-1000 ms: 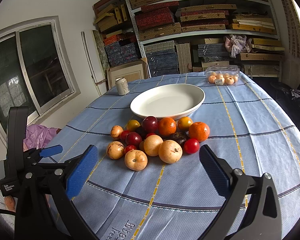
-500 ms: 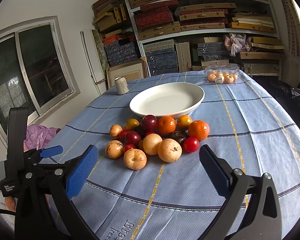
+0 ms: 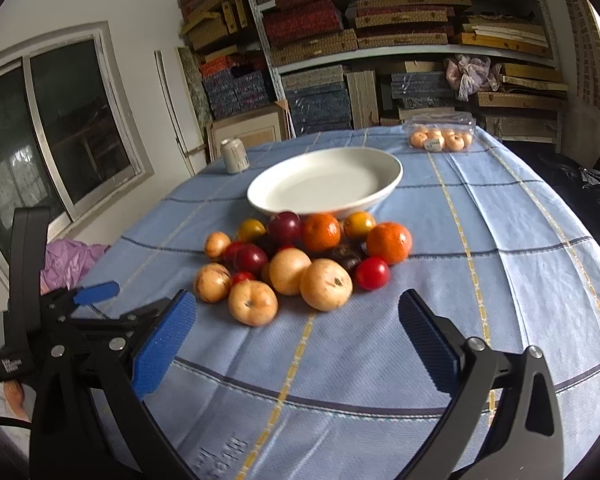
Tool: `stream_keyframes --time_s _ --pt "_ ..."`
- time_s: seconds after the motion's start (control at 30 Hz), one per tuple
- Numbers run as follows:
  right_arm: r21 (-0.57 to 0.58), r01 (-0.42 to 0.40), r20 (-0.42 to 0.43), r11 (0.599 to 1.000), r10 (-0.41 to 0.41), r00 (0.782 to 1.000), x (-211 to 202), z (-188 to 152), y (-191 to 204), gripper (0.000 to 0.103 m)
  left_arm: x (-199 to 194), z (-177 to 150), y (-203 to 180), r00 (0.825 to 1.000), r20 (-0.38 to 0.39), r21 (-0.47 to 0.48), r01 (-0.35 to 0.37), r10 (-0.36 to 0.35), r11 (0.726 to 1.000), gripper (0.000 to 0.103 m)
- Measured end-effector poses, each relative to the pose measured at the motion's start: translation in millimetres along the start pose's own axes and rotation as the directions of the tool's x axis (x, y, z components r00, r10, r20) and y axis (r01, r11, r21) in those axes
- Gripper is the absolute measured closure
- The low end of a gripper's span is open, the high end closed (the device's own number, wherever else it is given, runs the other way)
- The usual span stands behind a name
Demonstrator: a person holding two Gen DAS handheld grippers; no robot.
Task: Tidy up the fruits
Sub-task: 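Lower the left tool onto the large pepino melon and close it while the right tool grasps a pale pepino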
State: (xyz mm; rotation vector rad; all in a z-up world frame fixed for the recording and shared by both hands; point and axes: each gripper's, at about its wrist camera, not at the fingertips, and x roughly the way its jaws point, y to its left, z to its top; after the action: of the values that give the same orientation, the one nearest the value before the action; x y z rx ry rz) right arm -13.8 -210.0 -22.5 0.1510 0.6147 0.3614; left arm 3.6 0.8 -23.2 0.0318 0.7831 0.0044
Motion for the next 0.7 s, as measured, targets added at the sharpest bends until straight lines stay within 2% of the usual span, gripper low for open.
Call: stream_keyframes --time_s 0.23,0.4,0.6,0.7 --pt "0.007 0.032 -0.052 0.999 -0.031 0.998 13.1 -5.2 -13.5 0.004 13.2 -4.9 -10.6 0.998 -0.028 0.100 0.052 -0.049 0.994 0.003" --pt "-0.010 0.027 -0.078 1.000 -0.028 0.997 25.2 0.5 -12.4 0.004 29.1 5.0 -5.3 0.990 -0.084 0.081 0.121 -0.115 0.989 0.003" --pt "-0.020 0.052 -0.118 0.998 -0.054 0.992 47.9 9.5 -13.7 0.004 51.8 23.5 6.1 0.986 -0.134 0.045 0.108 -0.101 0.993 0.003" --pt "-0.018 0.056 -0.137 0.998 -0.057 0.989 60.9 13.7 -14.8 0.004 59.7 27.8 4.9 0.988 -0.131 0.055 0.090 -0.082 0.994 0.003"
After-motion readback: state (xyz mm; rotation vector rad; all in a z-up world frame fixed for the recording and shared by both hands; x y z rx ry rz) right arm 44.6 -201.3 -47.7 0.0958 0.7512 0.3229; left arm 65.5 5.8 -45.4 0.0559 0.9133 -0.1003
